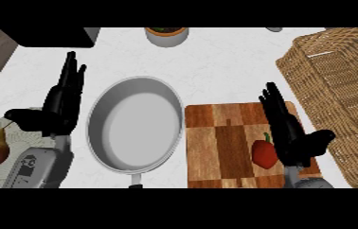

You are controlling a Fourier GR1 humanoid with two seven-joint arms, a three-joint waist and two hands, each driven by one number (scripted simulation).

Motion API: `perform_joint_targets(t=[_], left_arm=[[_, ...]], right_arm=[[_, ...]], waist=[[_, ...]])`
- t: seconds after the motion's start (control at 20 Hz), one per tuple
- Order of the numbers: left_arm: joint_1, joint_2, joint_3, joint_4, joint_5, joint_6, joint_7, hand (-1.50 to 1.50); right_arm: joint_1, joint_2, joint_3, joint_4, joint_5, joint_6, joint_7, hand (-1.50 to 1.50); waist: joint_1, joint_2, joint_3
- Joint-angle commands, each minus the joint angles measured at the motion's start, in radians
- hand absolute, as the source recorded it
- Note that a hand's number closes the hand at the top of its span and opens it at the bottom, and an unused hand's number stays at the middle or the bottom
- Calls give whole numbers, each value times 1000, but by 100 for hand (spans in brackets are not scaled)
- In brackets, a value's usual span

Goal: Pick the bell pepper from the cutting board and place it in the basket

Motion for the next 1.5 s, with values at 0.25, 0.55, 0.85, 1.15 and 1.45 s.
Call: perform_joint_targets(t=[0.25, 0.55, 0.85, 1.15, 1.45], left_arm=[[69, 144, -26, 108, -112, -7, 180, 0], [63, 116, -76, 115, -108, -46, 240, 0], [21, 123, -57, 123, -111, -34, 280, 0], [40, 120, -51, 119, -111, -25, 282, 0], [75, 130, -56, 84, -114, -40, 272, 0]], right_arm=[[94, -73, -292, 17, -274, 296, -405, 150], [126, 108, -118, -143, 110, 65, -797, -150], [284, -25, -166, -223, 384, -190, -516, -150], [525, -310, -204, -344, 562, -55, -261, -150], [697, -495, -182, -647, 517, 214, 1, -150]], waist=[[-36, -6, 33], [-20, -11, 22], [-51, -11, 13], [-58, -9, 10], [-31, -14, 13]])
